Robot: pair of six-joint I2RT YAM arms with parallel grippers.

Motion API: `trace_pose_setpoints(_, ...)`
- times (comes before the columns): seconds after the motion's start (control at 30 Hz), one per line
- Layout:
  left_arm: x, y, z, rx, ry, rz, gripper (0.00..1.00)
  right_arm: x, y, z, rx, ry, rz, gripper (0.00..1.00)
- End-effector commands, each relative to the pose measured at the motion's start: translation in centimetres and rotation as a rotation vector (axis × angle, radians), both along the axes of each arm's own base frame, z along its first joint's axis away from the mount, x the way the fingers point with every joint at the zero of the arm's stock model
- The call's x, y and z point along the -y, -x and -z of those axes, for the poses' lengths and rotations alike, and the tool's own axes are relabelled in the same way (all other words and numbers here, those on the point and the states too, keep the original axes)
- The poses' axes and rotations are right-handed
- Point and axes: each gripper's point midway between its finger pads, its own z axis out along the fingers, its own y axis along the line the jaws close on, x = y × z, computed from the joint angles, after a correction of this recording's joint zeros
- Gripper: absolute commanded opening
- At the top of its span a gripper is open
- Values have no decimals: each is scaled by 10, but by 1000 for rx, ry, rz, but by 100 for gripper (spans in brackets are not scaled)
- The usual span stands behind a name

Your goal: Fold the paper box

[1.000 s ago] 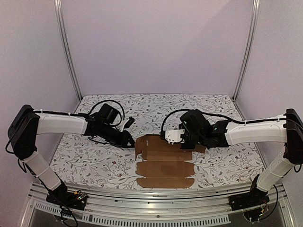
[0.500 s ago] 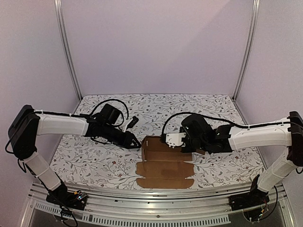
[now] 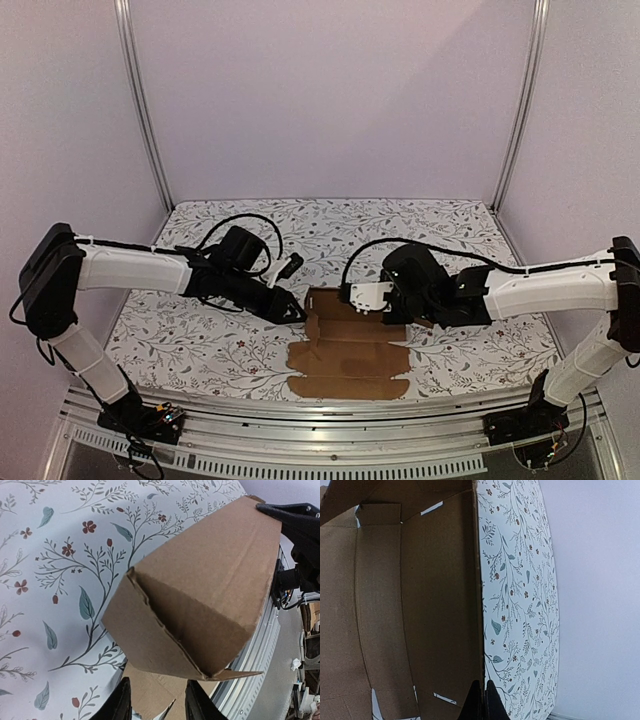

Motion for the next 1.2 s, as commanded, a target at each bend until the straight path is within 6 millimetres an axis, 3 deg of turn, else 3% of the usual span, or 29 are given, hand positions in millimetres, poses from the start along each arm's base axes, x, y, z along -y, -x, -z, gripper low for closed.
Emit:
trace_pose_setpoints(0.0,0,9,5,38,-33,13,36,-2,6,-1,9,-10,5,0)
trace_pose_setpoints(0.3,4,10,11,80,-67,4,38,-2,16,11,60,54,1,0)
trace_pose_setpoints(0.83,9,10,18,183,-112,-34,42,7,15,18,173,157,57,0)
trace_pose_setpoints(1.17,19,-8,17,284,-106,-110,42,2,25,20,204,148,77,0)
